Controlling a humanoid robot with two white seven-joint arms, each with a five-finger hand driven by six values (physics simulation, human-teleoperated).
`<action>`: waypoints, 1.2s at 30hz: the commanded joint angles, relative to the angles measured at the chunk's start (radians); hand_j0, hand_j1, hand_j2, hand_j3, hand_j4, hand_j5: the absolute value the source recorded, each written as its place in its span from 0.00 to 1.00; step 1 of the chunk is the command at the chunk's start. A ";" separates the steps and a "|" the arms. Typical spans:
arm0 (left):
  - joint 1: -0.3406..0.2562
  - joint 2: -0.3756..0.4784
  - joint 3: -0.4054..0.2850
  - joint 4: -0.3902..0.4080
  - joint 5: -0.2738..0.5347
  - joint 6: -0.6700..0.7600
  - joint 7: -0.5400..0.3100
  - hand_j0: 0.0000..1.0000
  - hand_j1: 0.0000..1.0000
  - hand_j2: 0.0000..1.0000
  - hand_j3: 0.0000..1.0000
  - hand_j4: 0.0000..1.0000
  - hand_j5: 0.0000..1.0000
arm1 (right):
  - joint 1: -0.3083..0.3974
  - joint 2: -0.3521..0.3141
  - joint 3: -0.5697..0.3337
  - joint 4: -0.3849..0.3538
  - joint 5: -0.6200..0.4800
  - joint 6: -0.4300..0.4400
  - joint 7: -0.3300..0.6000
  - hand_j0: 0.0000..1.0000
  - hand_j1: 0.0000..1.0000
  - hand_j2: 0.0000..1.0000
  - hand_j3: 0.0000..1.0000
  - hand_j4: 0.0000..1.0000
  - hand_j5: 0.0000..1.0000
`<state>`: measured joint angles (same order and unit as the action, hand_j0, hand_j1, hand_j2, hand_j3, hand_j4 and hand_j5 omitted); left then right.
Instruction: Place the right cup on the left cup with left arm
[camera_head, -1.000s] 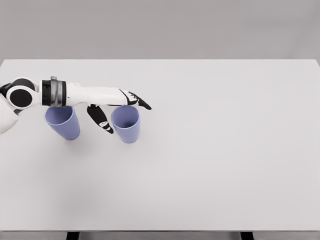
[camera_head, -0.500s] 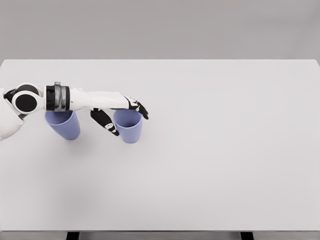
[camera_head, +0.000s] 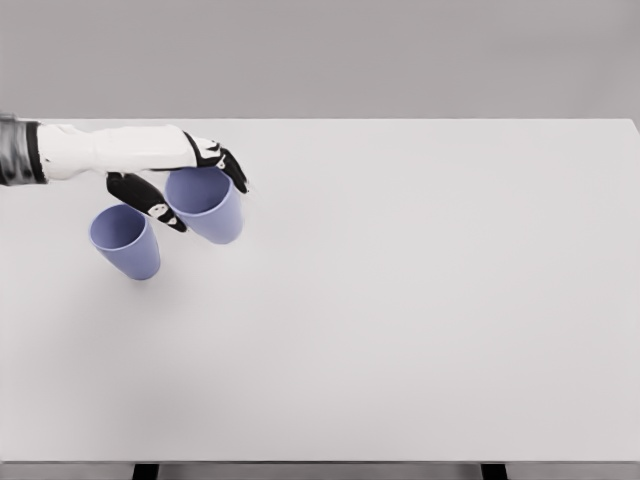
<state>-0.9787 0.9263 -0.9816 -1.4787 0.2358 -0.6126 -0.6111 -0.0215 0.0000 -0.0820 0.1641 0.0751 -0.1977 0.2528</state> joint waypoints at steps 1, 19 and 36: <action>0.000 0.092 0.021 -0.064 0.063 0.002 0.000 0.54 0.54 0.54 0.54 0.54 0.54 | 0.000 0.000 0.001 0.000 0.002 0.000 0.000 1.00 1.00 1.00 1.00 1.00 1.00; -0.006 0.315 0.021 -0.011 0.135 0.002 0.000 0.55 0.55 0.55 0.55 0.55 0.55 | 0.000 0.000 0.001 0.000 0.002 0.000 0.000 1.00 1.00 1.00 1.00 1.00 1.00; 0.032 0.253 0.015 0.075 0.114 0.002 0.000 0.56 0.56 0.56 0.56 0.56 0.56 | 0.000 0.000 0.001 0.000 0.002 0.000 0.000 1.00 1.00 1.00 1.00 1.00 1.00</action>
<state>-0.9465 1.1790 -0.9663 -1.4112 0.3433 -0.6137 -0.6109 -0.0215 0.0000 -0.0815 0.1641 0.0753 -0.1977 0.2528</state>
